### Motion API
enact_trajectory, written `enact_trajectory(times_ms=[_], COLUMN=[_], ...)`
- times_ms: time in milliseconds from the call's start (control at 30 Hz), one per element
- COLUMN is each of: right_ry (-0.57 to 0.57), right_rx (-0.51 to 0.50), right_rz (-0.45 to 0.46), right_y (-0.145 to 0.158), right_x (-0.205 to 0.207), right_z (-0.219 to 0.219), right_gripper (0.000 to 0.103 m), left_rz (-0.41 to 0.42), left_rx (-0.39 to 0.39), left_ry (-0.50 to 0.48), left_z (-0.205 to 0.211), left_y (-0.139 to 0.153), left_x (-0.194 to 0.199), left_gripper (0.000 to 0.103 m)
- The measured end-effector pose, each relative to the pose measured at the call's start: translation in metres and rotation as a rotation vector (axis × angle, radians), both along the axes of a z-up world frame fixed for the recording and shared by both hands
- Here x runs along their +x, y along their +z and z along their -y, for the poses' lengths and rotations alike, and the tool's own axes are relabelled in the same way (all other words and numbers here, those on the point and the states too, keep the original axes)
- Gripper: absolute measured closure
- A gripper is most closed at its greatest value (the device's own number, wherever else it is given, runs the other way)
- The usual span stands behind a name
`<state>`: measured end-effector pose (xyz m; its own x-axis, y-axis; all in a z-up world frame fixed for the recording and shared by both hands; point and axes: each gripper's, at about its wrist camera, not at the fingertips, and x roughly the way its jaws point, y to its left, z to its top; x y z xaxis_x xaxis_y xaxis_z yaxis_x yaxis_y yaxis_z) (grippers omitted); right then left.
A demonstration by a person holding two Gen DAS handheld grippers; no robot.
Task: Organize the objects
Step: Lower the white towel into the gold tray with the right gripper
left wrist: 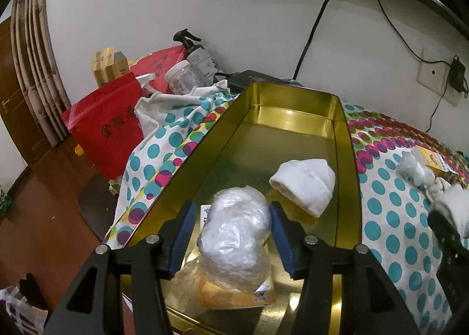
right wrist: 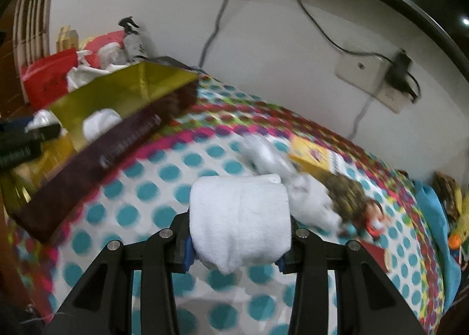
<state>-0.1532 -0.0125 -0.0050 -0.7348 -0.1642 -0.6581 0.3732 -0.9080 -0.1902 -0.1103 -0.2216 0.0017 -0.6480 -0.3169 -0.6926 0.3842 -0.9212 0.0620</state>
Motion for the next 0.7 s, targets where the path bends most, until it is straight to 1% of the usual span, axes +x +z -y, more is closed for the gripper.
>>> enact_trajectory(times_ms=[333, 467, 700], right_ry=[0.107, 0.133, 0.17], right_rx=[-0.018, -0.02, -0.016], right_rz=[-0.038, -0.04, -0.037], right_y=[0.027, 0.03, 0.032], right_x=[-0.009, -0.013, -0.025], right_z=[0.075, 0.098, 0.134], right_gripper=[0.065, 0.065, 0.065], left_rz=[-0.007, -0.02, -0.022], left_rx=[0.042, 0.06, 0.093], left_ry=[0.029, 0.048, 0.044], left_z=[0.019, 0.028, 0.034], left_y=[0.001, 0.003, 0.006], left_x=[0.003, 0.006, 0.007], left_gripper=[0.05, 0.05, 0.05])
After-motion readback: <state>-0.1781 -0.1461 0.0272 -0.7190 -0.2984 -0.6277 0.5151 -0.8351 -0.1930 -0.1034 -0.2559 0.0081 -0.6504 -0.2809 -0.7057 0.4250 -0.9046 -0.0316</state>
